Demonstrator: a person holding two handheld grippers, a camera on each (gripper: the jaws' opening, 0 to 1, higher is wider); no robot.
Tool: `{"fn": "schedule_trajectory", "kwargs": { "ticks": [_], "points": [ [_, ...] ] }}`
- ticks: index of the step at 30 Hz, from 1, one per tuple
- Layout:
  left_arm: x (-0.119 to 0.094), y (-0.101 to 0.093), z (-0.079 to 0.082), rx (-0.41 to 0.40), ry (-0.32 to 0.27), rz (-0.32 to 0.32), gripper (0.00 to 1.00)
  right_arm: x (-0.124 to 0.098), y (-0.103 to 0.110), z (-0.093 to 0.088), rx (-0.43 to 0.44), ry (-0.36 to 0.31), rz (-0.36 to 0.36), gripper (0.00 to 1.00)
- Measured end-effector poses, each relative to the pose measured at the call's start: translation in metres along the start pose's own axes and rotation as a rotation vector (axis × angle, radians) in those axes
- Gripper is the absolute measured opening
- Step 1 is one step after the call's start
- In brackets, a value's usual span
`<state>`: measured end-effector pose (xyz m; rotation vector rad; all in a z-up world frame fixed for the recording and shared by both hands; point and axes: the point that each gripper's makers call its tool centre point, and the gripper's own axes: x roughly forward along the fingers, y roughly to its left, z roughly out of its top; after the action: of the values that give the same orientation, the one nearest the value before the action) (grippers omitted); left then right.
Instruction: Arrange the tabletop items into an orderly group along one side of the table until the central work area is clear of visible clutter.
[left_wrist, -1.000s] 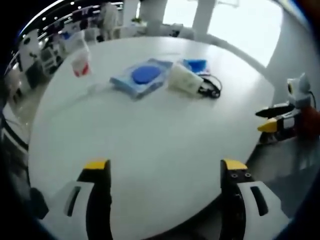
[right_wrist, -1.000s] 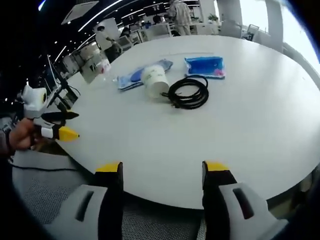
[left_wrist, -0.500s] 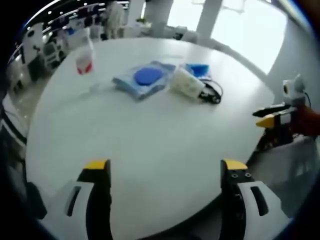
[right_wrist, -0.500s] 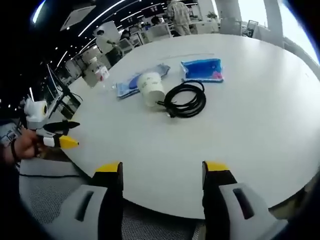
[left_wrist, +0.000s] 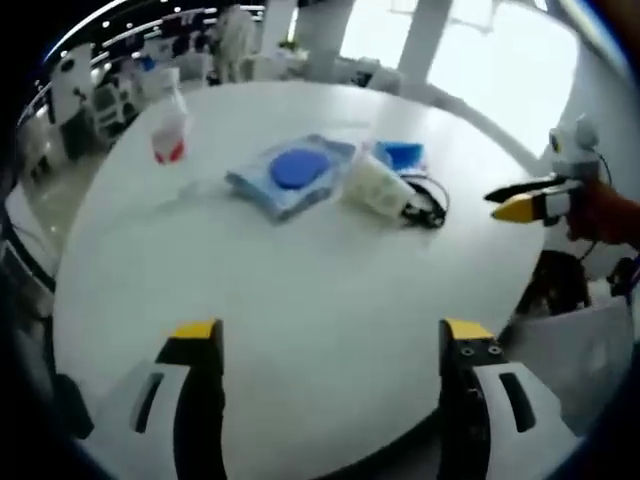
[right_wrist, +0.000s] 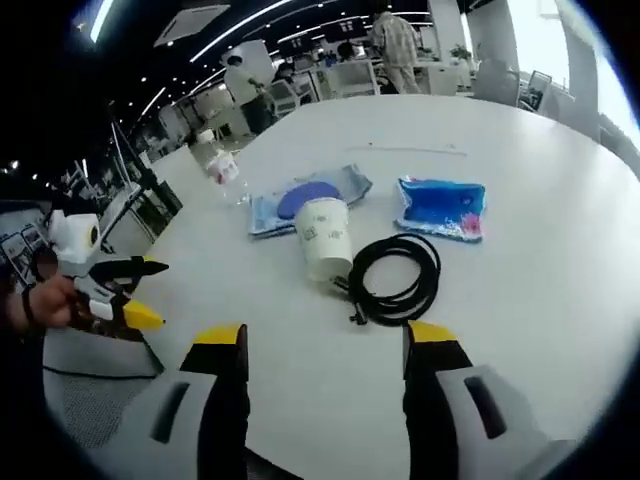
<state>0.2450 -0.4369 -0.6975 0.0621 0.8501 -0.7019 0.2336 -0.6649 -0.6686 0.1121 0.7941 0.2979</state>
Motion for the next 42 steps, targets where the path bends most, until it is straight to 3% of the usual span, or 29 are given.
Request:
{"fn": "schedule_trajectory", "kwargs": {
  "ticks": [3, 16, 21, 26, 30, 34, 42],
  "points": [
    [0.004, 0.0, 0.008, -0.013, -0.012, 0.006, 0.86, 0.005, -0.001, 0.016, -0.02, -0.008, 0.008, 0.62],
    [0.03, 0.012, 0.044, -0.238, -0.111, 0.03, 0.84, 0.048, -0.01, 0.068, -0.056, -0.014, 0.038, 0.6],
    [0.043, 0.017, 0.06, -0.211, -0.137, 0.019, 0.83, 0.064, -0.015, 0.09, -0.068, -0.025, 0.051, 0.59],
    [0.054, 0.032, 0.073, -0.301, -0.166, 0.026, 0.82, 0.079, -0.017, 0.11, -0.088, -0.035, 0.067, 0.59],
    [0.063, 0.04, 0.079, -0.302, -0.166, 0.037, 0.81, 0.091, -0.017, 0.117, -0.079, -0.052, 0.081, 0.59],
    [0.07, 0.058, 0.085, -0.339, -0.175, 0.066, 0.8, 0.108, -0.015, 0.113, -0.063, -0.027, 0.097, 0.59],
    [0.08, 0.071, 0.093, -0.349, -0.174, 0.076, 0.78, 0.132, -0.001, 0.111, -0.071, 0.016, 0.122, 0.59]
  ]
}}
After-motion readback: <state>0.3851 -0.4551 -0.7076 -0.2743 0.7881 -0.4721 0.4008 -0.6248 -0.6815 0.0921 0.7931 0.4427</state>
